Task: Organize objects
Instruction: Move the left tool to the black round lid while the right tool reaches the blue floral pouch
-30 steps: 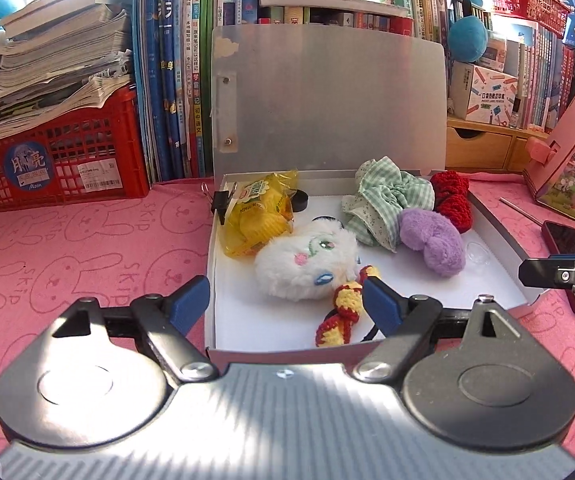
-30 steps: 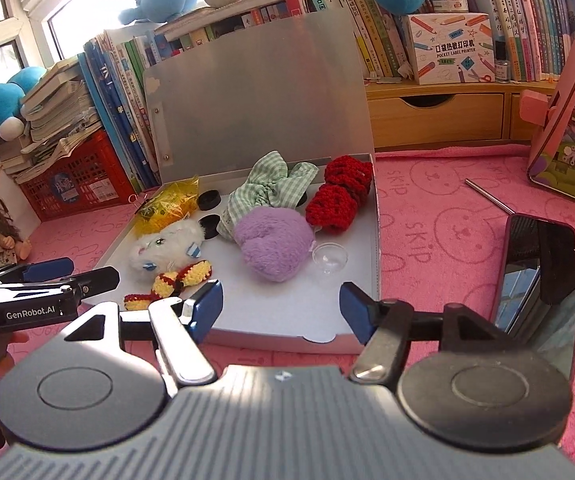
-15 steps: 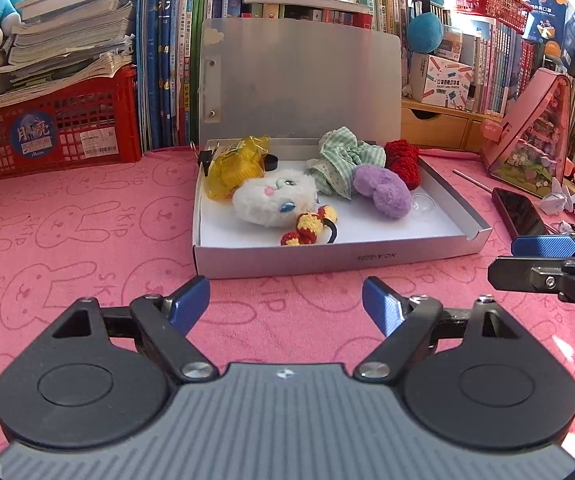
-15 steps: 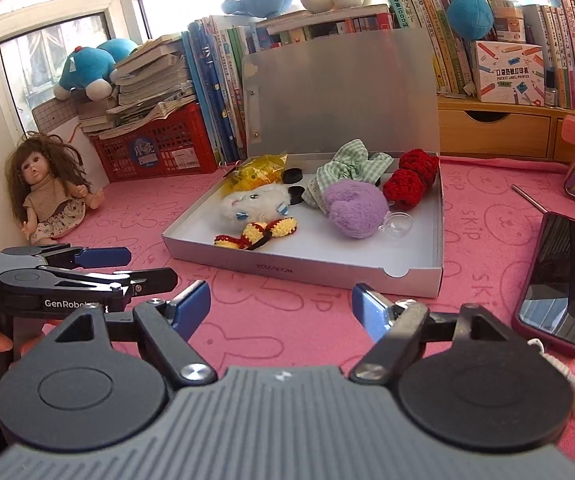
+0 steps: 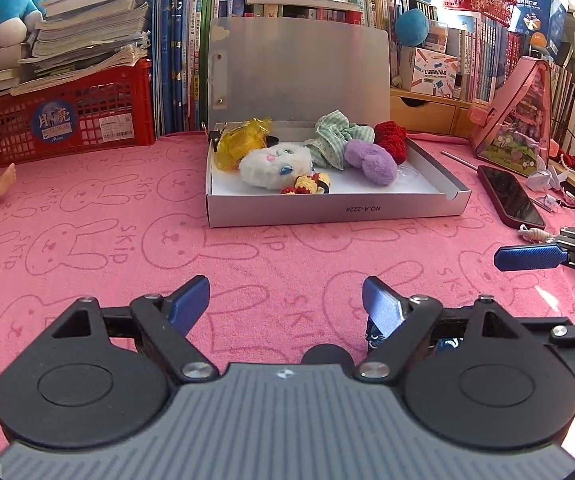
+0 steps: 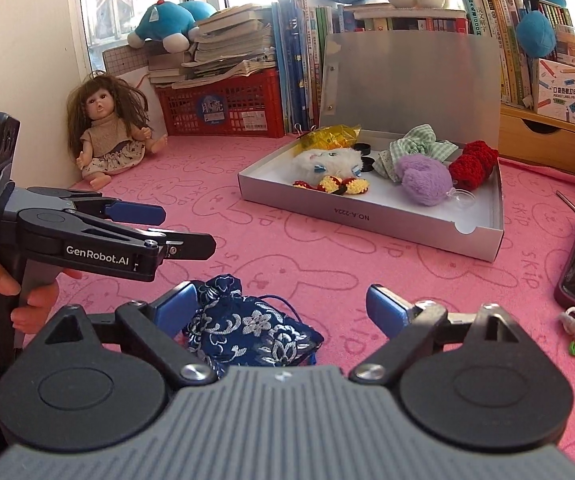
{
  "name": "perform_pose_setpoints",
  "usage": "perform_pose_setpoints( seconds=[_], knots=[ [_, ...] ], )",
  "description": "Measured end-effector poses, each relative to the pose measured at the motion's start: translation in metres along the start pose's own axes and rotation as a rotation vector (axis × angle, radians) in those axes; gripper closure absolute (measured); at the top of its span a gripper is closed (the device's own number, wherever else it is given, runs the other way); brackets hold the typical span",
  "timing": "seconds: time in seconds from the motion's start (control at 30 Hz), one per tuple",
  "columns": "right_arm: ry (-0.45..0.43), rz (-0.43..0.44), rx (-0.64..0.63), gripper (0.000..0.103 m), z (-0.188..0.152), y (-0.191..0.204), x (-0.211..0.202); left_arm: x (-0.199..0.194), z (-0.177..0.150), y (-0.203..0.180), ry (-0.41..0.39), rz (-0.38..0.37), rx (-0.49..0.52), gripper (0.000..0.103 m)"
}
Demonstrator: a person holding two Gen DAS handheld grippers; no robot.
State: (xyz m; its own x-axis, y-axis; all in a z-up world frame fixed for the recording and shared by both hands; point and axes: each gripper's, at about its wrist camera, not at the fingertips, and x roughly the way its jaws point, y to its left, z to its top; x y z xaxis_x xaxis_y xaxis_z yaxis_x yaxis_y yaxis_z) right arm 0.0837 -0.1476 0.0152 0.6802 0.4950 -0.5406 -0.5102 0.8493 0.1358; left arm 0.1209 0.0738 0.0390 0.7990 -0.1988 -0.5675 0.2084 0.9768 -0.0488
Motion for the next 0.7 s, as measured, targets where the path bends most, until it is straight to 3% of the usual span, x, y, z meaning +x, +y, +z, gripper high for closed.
perform_pose_setpoints(
  seconds=[0.4, 0.7],
  knots=[
    [0.051, 0.014, -0.082, 0.004, -0.016, 0.020, 0.012, -0.003, -0.026, -0.003, 0.020, 0.002, 0.002, 0.016],
    [0.073, -0.026, -0.126, 0.004, -0.021, 0.030, 0.024, 0.000, -0.032, 0.005, 0.034, 0.007, -0.032, 0.016]
  ],
)
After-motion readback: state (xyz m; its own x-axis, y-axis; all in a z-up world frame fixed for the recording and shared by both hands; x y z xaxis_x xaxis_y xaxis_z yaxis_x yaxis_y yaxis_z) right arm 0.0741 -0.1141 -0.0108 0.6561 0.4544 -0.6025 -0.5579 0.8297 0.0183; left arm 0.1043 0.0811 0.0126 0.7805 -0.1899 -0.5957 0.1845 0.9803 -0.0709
